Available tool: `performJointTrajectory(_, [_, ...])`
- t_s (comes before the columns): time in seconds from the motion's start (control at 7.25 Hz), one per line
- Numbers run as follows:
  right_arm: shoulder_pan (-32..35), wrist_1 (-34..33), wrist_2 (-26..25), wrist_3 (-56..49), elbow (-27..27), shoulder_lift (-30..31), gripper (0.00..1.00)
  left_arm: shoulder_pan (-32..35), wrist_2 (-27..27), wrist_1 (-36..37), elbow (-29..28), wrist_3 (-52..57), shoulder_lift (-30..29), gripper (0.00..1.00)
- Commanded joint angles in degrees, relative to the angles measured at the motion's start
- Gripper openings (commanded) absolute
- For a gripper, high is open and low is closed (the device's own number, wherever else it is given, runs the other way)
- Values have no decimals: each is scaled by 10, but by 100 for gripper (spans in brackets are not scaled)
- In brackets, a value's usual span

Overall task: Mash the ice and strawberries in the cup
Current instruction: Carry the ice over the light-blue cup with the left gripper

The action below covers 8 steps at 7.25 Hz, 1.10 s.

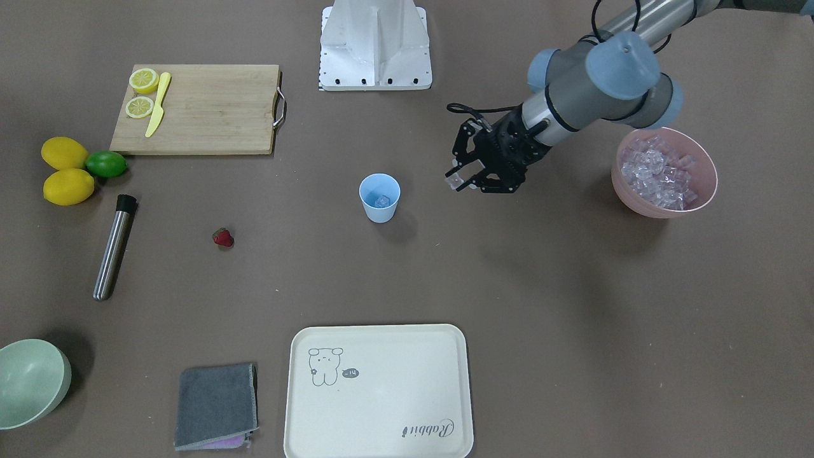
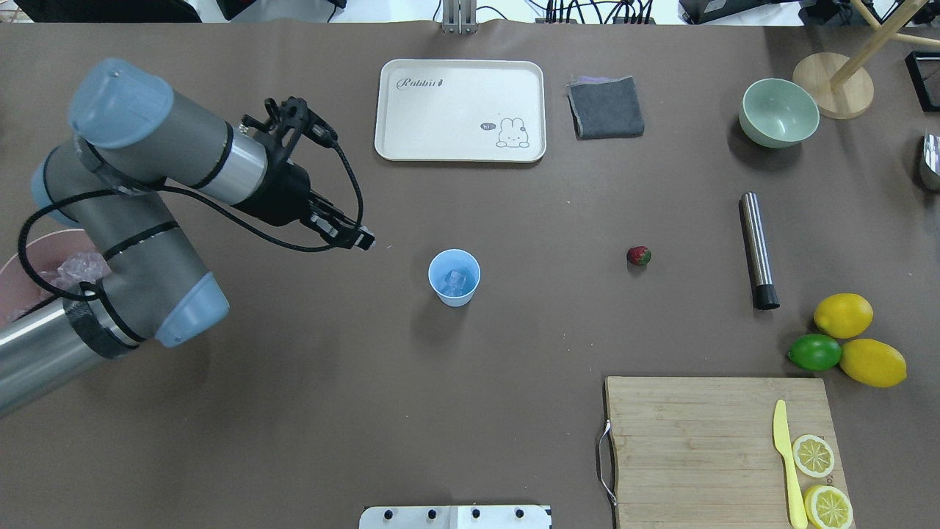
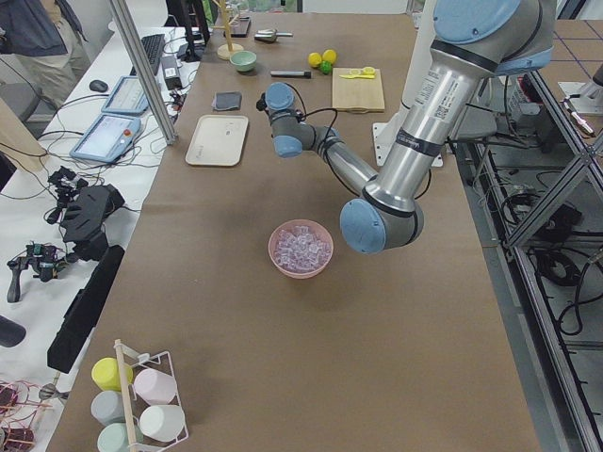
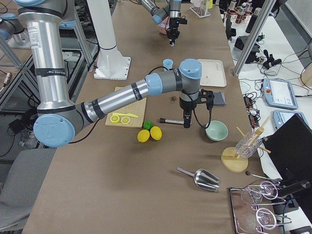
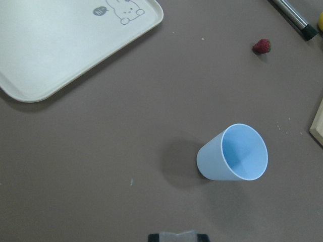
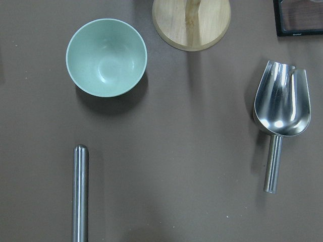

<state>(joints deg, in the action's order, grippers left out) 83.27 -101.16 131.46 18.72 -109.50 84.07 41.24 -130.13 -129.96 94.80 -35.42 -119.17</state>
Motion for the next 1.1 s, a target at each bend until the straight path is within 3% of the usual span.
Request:
performJointTrajectory(0.0, [0,0,0,0,-1,0,100,-53,63,1,-2,-31,-21,0])
performJointTrajectory(0.41, [0,1,0,0,0,0,100,-88,123,4,-20,-33,-47,0])
performJointTrajectory(0.97, [-3,1,1,0,0,0,100,-97,144,-4,-48,-39,-67,0])
